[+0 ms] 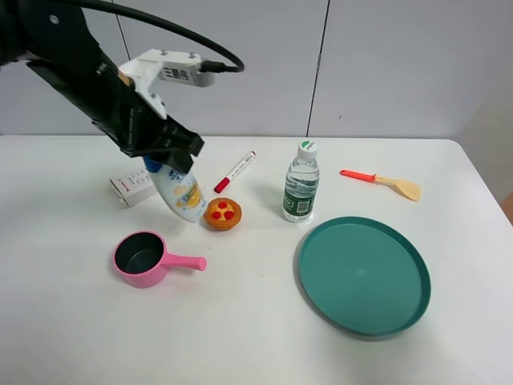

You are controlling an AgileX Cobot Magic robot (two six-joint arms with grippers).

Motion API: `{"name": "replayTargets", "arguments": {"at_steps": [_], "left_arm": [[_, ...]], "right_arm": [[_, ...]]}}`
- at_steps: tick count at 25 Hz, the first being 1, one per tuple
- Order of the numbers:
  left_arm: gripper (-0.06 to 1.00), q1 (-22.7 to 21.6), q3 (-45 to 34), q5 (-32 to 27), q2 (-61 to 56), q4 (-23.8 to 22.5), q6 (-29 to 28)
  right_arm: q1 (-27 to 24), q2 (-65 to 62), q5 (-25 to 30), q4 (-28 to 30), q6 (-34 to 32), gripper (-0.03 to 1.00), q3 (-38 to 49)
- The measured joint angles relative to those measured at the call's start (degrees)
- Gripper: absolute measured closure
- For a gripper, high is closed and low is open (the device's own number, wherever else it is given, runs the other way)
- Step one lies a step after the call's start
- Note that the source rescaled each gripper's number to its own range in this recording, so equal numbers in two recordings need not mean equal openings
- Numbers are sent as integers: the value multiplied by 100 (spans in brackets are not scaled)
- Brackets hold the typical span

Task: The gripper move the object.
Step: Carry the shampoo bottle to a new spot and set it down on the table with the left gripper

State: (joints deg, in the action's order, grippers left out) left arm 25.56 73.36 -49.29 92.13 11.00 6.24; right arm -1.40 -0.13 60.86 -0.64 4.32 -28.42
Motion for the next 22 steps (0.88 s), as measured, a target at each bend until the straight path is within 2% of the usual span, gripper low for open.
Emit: {"name": "replayTargets", "arguments": {"at_steps": [6, 13, 16, 22], "left_arm": [[94, -986, 0, -568, -63, -491, 486], [94, -1753, 0, -712, 43, -917, 1163], [94, -1920, 0, -706, 335, -951, 1358], [94, -1941, 0, -575, 832, -978, 1513]], "right_arm": [[0, 0, 0, 0, 0, -3, 0], [0, 0, 0, 0, 0, -3, 0], [0, 0, 0, 0, 0, -3, 0], [0, 0, 0, 0, 0, -3, 0]]}}
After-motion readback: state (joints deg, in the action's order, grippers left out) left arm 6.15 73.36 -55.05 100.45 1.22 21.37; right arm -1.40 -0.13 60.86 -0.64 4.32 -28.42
